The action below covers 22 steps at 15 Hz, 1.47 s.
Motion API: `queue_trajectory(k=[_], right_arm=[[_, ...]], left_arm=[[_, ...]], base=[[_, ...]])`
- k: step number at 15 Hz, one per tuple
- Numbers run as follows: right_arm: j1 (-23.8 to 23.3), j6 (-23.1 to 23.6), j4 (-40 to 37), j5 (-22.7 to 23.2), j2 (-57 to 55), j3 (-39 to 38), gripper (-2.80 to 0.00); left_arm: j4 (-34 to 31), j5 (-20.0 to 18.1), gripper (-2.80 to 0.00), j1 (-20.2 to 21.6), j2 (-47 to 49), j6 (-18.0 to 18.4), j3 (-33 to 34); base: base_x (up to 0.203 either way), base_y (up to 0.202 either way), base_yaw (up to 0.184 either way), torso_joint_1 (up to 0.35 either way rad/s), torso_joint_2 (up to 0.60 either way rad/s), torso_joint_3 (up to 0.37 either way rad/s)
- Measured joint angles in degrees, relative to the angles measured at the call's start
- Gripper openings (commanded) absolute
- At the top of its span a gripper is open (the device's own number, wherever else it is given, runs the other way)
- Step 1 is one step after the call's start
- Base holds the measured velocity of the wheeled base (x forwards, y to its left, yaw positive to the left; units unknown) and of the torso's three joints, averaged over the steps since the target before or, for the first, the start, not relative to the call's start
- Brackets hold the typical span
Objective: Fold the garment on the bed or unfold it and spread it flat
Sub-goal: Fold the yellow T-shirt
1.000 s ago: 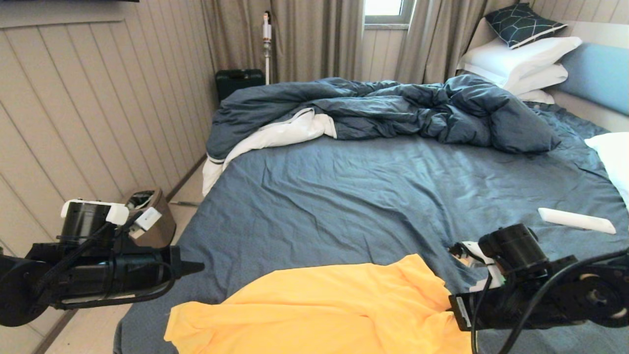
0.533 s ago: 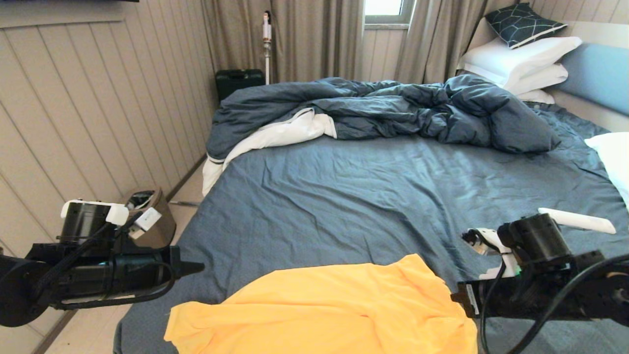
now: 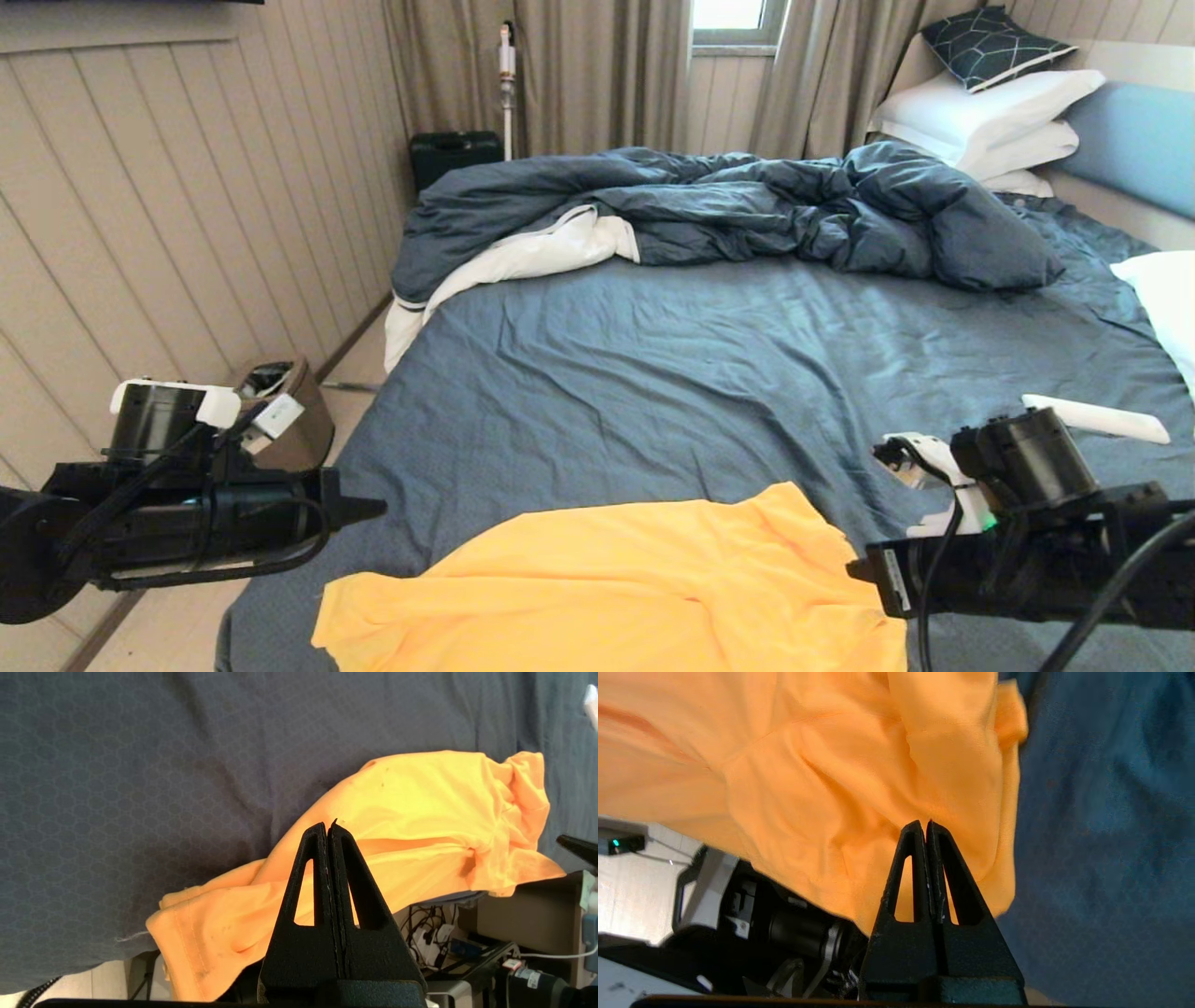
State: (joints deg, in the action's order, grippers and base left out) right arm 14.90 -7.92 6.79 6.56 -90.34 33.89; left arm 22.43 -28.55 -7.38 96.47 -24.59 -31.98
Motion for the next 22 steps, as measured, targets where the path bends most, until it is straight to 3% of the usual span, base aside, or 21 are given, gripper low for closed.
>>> queue_trajectory(k=[6,17,22], right_arm=[[-2.5,-1.7,-0.3,5.5,-1.0,2.1,-2.8],[-0.7,-0.7,-0.4,5.3,-1.2,-7.9,-2.8],[-4.5,1.7,-0.4,5.2,1.2,-7.4,-2.8]], left_arm=[[-5.7,0.3,-2.8,0.0,-3.8,-0.8,-1.5],[-5.5,0.3,-2.8,0.0,-4.7,-0.7,-1.4],[-5.9,0.3,-2.8,0.0,-4.4,-0.8,-1.8]], base=[[0.0,0.0,0.0,0.0,0.0,0.0],[0.0,0.0,0.0,0.0,0.0,0.0],[0.0,0.0,0.0,0.0,0.0,0.0]])
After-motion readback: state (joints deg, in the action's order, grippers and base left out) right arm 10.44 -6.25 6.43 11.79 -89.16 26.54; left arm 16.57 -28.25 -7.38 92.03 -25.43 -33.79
